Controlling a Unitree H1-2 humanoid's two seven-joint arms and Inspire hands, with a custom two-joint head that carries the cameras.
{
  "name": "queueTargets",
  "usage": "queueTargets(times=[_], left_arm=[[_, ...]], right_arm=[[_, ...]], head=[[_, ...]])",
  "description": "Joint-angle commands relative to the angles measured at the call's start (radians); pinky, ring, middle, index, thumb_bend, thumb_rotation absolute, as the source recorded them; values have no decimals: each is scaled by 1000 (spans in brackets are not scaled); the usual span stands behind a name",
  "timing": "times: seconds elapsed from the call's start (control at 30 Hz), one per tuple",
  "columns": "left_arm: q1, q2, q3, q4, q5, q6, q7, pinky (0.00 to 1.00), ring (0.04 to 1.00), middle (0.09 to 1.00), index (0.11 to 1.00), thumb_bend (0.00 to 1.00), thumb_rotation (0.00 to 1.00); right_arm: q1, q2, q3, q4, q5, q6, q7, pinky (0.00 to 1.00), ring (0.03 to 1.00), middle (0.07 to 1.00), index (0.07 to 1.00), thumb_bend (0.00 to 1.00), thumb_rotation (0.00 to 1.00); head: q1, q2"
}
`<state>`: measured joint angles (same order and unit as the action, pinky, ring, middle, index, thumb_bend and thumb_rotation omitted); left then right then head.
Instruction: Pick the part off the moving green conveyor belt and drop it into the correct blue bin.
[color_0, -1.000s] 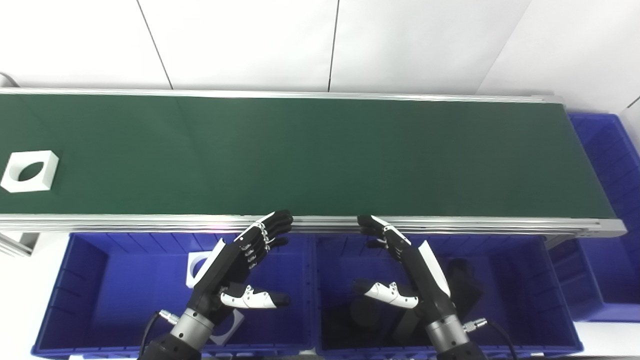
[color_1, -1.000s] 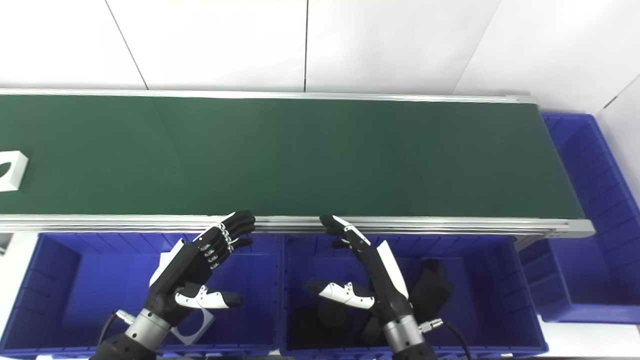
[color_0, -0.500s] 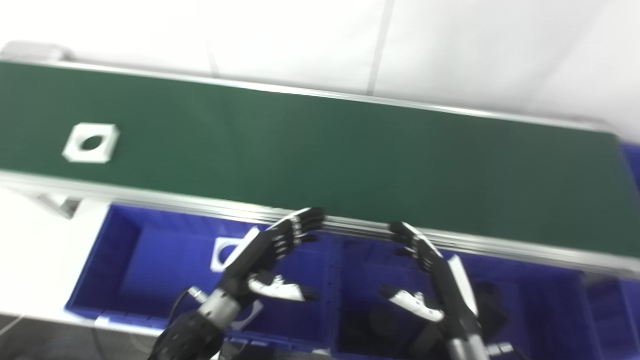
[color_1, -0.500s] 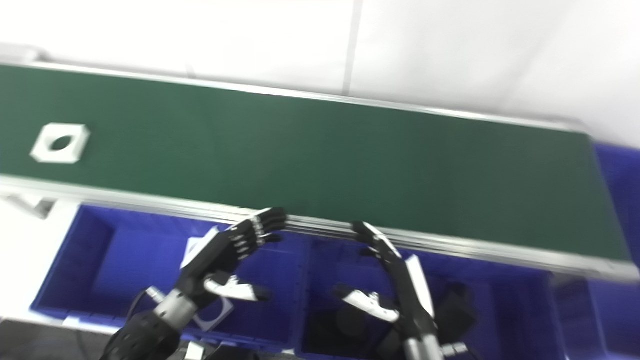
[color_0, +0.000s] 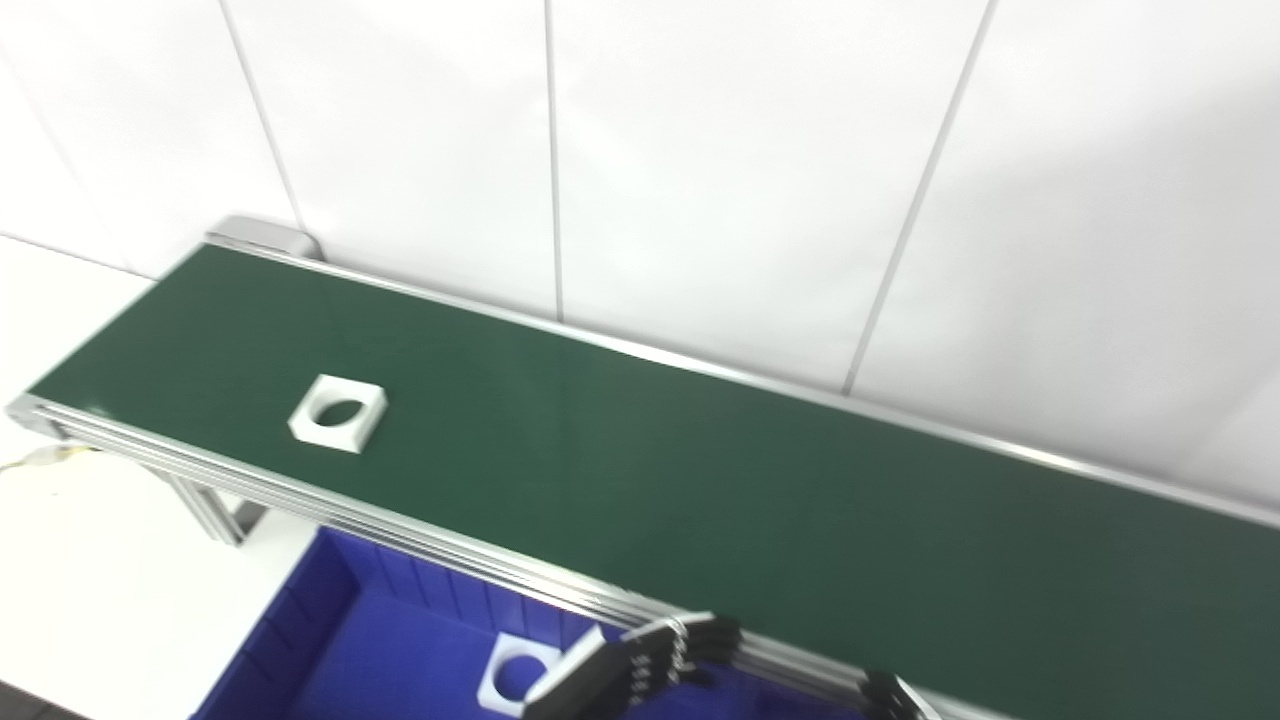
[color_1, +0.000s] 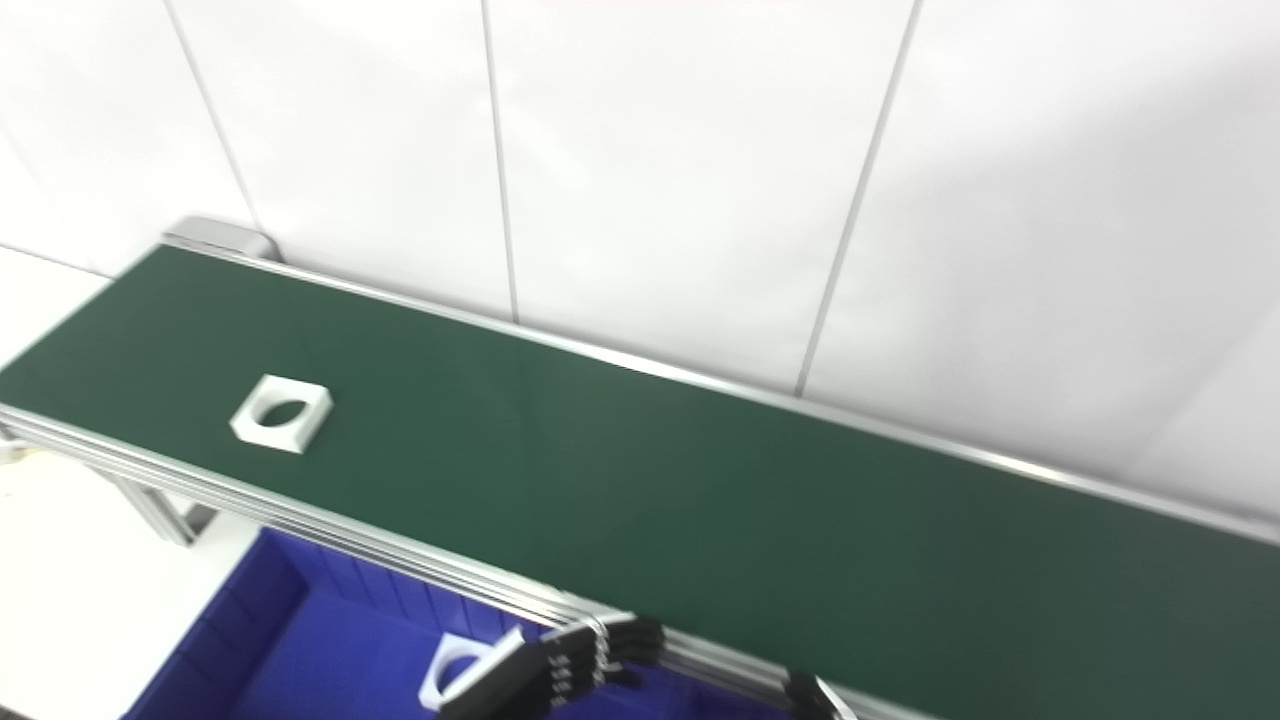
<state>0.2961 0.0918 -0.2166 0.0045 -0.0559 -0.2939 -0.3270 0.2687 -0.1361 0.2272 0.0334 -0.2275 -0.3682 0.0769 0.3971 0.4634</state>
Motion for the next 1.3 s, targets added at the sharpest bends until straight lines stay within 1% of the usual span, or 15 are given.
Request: queueTargets(times=[0.0, 0.13, 0.27, 0.43, 0.53, 0.63, 0.7, 0.73, 0.87, 0.97, 1.03, 1.07, 1.13, 1.2, 1.27], left_arm=[[-17, -3, -5, -8, 2, -37, 6, 790, 837, 853, 839, 1000, 239], [-22, 2, -3, -6, 0, -29, 6, 781, 830, 847, 832, 1000, 245], [-23, 12, 2, -22, 12, -27, 10, 782, 830, 844, 828, 1000, 243], [-16, 31, 16, -72, 38, -6, 21, 785, 831, 841, 826, 1000, 237], [-9, 47, 18, -110, 60, 10, 23, 779, 827, 835, 826, 1000, 240], [-4, 62, 15, -144, 84, 30, 22, 774, 827, 834, 824, 975, 226], [-2, 69, 15, -181, 95, 58, 22, 771, 828, 835, 822, 950, 193], [-1, 77, 19, -220, 100, 89, 21, 775, 832, 840, 825, 937, 181], [-12, 107, 49, -341, 111, 176, 27, 793, 846, 858, 837, 913, 173], [-57, 140, 105, -411, 173, 211, 50, 804, 855, 865, 844, 896, 186], [-94, 165, 144, -453, 220, 237, 58, 776, 838, 865, 853, 864, 208], [-116, 183, 161, -475, 248, 261, 56, 784, 845, 872, 862, 847, 212], [-158, 225, 200, -521, 281, 332, 44, 815, 868, 886, 866, 839, 186], [-184, 256, 225, -541, 289, 376, 37, 823, 871, 886, 868, 836, 158], [-209, 301, 257, -549, 294, 422, 25, 831, 881, 893, 872, 835, 166]], right_arm=[[-10, 3, -2, -9, 18, -57, -3, 735, 829, 859, 875, 704, 624], [-12, 6, 0, -8, 11, -49, -5, 744, 833, 863, 876, 679, 610], [-14, 13, 0, -6, 8, -49, -9, 740, 829, 856, 872, 673, 600], [-11, 18, 4, -18, 10, -44, -6, 743, 830, 857, 875, 667, 604], [-10, 22, 4, -22, -1, -46, -12, 726, 821, 847, 869, 678, 614], [-9, 23, 5, -25, -1, -50, -12, 707, 819, 848, 863, 674, 623], [-9, 22, 5, -21, 10, -54, -9, 708, 823, 851, 866, 676, 623], [-10, 22, 5, -18, 14, -58, -8, 713, 824, 852, 867, 674, 620], [-13, 20, 4, -10, 13, -63, -11, 719, 823, 852, 868, 673, 618], [-20, 21, 2, -2, 12, -66, -12, 716, 819, 850, 869, 675, 617], [-22, 21, 3, 0, 17, -66, -10, 723, 824, 853, 872, 679, 617], [-23, 22, 3, 2, 18, -65, -9, 728, 826, 855, 875, 683, 621], [-26, 23, 3, 5, 19, -67, -10, 732, 828, 855, 876, 680, 619], [-29, 23, 4, 10, 15, -72, -12, 732, 827, 855, 876, 675, 624], [-31, 23, 3, 13, 15, -72, -12, 730, 826, 853, 877, 676, 626]], head=[[15, -11], [20, -20], [8, -10], [-23, 18], [-27, 20], [-24, 18], [-19, 17], [-13, 16], [0, 13], [10, 10], [10, 10], [13, 10], [13, 10], [14, 9], [15, 9]])
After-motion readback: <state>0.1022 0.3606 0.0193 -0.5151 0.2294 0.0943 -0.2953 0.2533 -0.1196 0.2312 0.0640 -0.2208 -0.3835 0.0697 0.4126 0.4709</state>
